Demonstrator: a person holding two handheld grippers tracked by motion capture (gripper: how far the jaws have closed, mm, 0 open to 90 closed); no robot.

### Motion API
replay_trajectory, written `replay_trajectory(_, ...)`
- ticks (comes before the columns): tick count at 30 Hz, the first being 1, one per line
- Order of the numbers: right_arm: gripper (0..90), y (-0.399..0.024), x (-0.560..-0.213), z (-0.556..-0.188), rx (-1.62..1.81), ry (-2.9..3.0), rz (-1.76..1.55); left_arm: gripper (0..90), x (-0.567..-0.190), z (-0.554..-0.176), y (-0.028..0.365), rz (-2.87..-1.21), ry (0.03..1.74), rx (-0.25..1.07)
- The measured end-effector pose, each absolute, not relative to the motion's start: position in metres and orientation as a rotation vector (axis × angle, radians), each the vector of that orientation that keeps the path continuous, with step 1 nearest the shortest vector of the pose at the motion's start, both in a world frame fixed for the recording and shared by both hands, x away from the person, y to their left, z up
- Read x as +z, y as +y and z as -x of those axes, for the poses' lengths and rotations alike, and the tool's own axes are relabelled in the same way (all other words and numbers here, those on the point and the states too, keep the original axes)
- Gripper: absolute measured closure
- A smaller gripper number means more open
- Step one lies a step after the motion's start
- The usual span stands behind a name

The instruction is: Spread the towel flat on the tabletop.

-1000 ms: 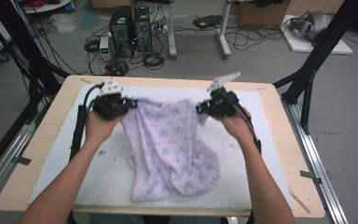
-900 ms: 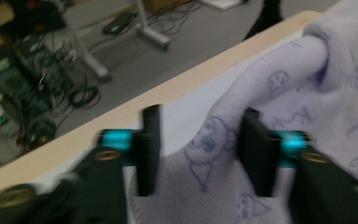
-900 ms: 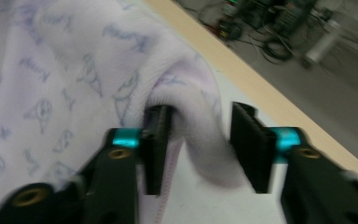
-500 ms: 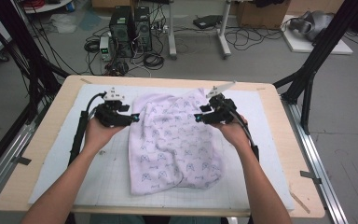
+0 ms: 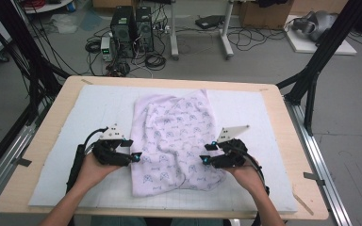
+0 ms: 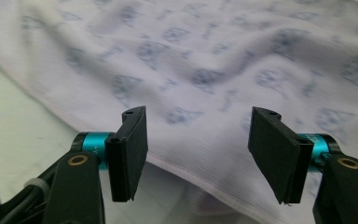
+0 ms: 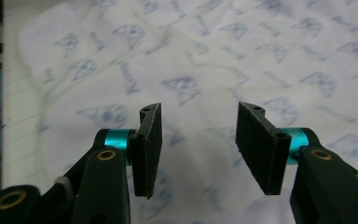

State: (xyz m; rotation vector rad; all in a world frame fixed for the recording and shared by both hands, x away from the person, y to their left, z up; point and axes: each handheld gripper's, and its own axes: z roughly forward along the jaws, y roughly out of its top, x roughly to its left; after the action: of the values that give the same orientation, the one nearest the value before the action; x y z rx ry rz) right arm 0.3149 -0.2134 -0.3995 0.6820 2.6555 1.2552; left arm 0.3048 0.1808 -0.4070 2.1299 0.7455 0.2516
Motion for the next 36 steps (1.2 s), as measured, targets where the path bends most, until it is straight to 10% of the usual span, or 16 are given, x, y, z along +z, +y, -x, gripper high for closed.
replay_trajectory(6,50.1,-0.211,-0.421,-0.299,1.279,2.714,-0.671,60.9,-0.429,-0.298,0.176,-2.229,0.687,0.204)
replay_trajectory(11,77.4,-0.204,-0.43,-0.299,1.259,2.771,-0.625,82.8,-0.428,-0.299,0.173,-2.225,0.678,0.25)
replay_trajectory(30,81.7,-0.196,-0.416,-0.383,1.234,2.64,-0.84,82.6,-0.423,-0.39,0.181,-2.102,0.978,0.362)
replay_trajectory(36,70.9,-0.202,-0.413,-0.385,1.274,2.608,-0.877,64.2,-0.415,-0.385,0.188,-2.077,0.975,0.333)
